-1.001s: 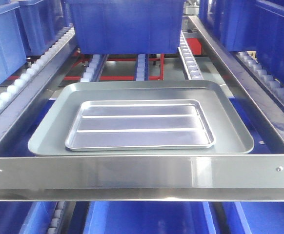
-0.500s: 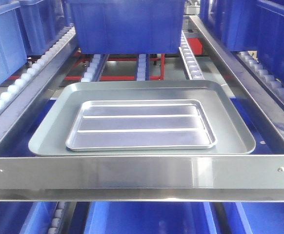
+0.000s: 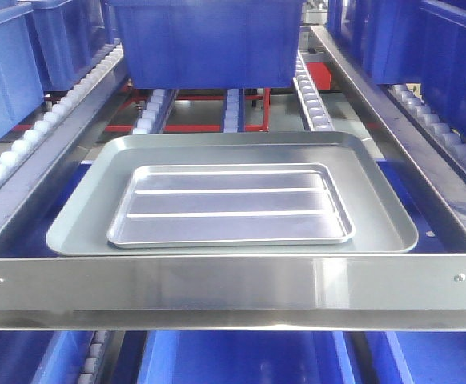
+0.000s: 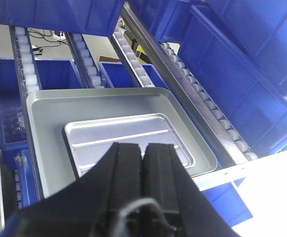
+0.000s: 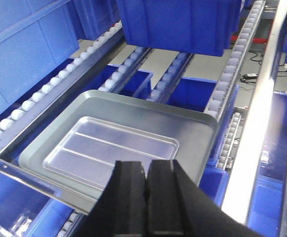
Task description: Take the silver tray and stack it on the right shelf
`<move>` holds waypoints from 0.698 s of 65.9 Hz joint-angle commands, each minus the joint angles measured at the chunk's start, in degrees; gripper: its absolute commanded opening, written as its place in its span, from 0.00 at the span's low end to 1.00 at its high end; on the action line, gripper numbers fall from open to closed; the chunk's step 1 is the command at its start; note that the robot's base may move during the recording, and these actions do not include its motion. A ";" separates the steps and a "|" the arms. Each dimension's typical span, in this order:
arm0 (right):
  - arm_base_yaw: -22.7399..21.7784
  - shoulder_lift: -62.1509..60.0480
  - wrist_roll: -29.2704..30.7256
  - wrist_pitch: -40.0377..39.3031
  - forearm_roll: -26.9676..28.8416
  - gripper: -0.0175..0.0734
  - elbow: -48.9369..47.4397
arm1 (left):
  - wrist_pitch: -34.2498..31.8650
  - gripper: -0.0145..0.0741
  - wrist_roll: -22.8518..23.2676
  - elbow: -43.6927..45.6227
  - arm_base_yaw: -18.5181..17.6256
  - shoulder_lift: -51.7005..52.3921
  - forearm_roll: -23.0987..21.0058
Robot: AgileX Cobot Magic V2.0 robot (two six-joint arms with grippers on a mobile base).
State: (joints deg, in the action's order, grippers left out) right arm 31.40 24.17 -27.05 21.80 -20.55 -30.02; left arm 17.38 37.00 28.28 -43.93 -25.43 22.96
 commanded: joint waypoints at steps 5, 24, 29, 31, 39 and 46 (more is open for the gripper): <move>-7.76 -4.06 0.42 -10.84 4.26 0.26 3.03 | -4.30 0.06 -0.09 1.74 -0.36 -0.15 0.73; -26.88 -14.12 12.62 -27.64 17.46 0.26 21.47 | -4.30 0.06 -0.09 1.74 -0.36 -0.15 0.73; -28.66 -15.66 19.98 -27.64 20.55 0.26 23.84 | -4.30 0.06 -0.09 1.74 -0.36 -0.15 0.73; -29.11 -16.25 21.43 -27.95 21.42 0.26 24.71 | -4.30 0.06 -0.09 1.74 -0.36 -0.15 0.73; -29.95 -19.63 21.67 -33.70 22.51 0.26 29.19 | -4.30 0.06 -0.09 1.74 -0.36 -0.15 0.73; -30.10 -23.18 21.67 -36.45 22.51 0.26 31.79 | -4.30 0.06 -0.09 1.74 -0.36 -0.15 0.73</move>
State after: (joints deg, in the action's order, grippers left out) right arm 1.80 2.23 -6.25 -7.39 1.78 1.49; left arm 17.38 37.00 28.28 -43.93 -25.43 22.96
